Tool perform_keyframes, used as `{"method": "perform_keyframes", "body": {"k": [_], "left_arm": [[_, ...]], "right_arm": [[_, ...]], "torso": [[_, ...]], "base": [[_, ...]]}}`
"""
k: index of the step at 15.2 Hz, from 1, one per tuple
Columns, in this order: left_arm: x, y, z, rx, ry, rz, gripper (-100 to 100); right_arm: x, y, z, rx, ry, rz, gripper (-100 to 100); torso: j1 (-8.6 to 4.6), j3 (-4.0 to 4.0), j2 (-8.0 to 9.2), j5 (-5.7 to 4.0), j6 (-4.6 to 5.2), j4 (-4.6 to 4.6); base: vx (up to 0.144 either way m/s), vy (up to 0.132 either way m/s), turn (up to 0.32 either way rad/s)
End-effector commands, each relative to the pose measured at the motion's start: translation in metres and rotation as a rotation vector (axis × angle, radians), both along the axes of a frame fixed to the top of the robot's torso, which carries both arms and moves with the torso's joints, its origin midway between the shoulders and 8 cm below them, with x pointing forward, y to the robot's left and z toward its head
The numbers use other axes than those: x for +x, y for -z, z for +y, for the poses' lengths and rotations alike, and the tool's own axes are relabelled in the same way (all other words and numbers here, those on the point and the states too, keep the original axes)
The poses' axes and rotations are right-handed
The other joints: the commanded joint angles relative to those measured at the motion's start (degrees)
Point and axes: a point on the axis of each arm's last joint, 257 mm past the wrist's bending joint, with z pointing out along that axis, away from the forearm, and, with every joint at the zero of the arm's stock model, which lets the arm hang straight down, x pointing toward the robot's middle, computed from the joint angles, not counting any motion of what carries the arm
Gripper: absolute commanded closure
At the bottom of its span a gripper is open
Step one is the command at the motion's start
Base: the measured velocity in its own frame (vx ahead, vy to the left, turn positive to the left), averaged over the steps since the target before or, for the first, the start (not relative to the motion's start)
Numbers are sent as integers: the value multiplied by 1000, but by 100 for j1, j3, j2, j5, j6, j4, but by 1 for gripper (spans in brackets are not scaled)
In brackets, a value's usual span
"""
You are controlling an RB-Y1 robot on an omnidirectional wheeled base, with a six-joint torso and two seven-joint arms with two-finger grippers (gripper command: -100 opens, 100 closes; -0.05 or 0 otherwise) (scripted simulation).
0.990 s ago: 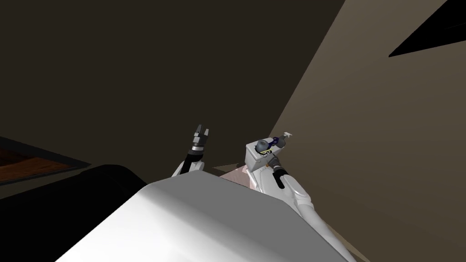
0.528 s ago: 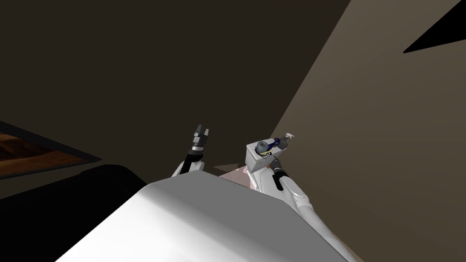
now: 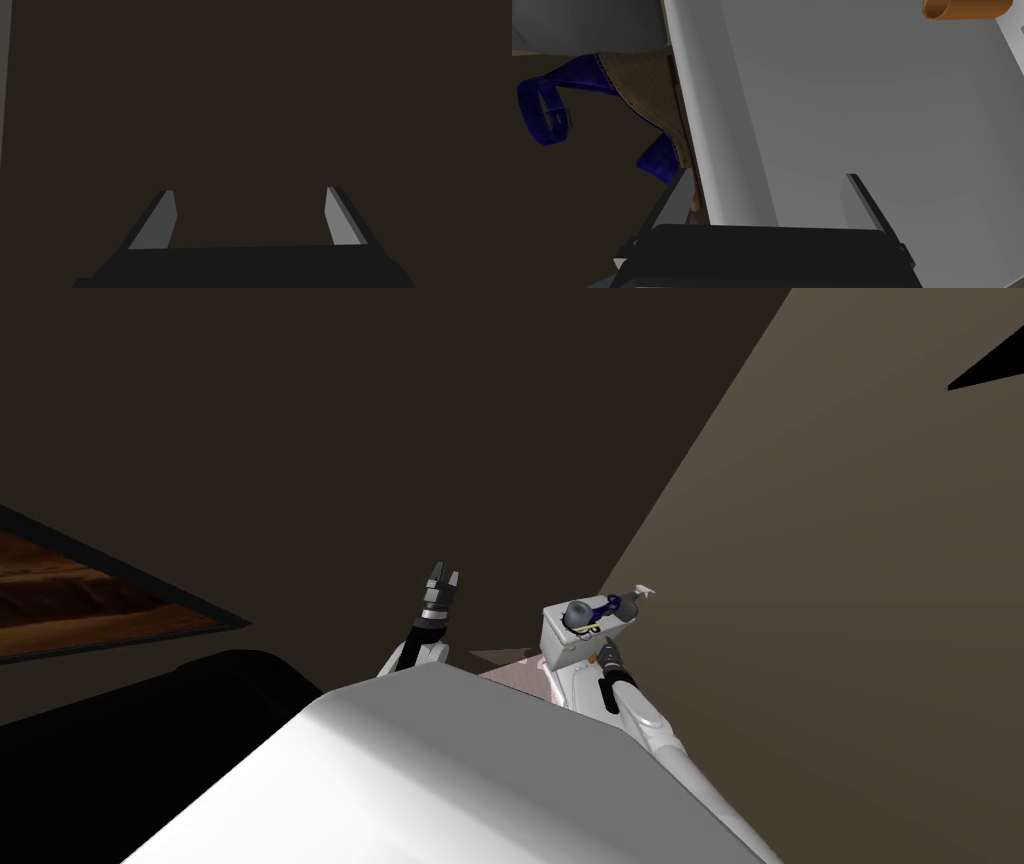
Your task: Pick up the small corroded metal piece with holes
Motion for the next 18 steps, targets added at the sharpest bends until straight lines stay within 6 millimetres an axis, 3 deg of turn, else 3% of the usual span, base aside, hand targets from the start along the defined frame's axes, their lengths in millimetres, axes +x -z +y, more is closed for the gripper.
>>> {"method": "perform_keyframes", "body": {"k": [1,7,18], "left_arm": [[0,0,0,0,0,0,0],[0,0,0,0,0,0,0],[0,0,0,0,0,0,0]], "right_arm": [[-3,0,-6,-22,18,-7,-100],[-19,5,-21,-151,38,-12,-100],[-35,-7,-39,-298,73,-73,-100]], "torso": [[0,0,0,0,0,0],[0,0,-1,0,2,0],[4,-1,-2,1,0,0]], "base": [[0,-33,38],[3,-43,99],[4,-36,85]]}}
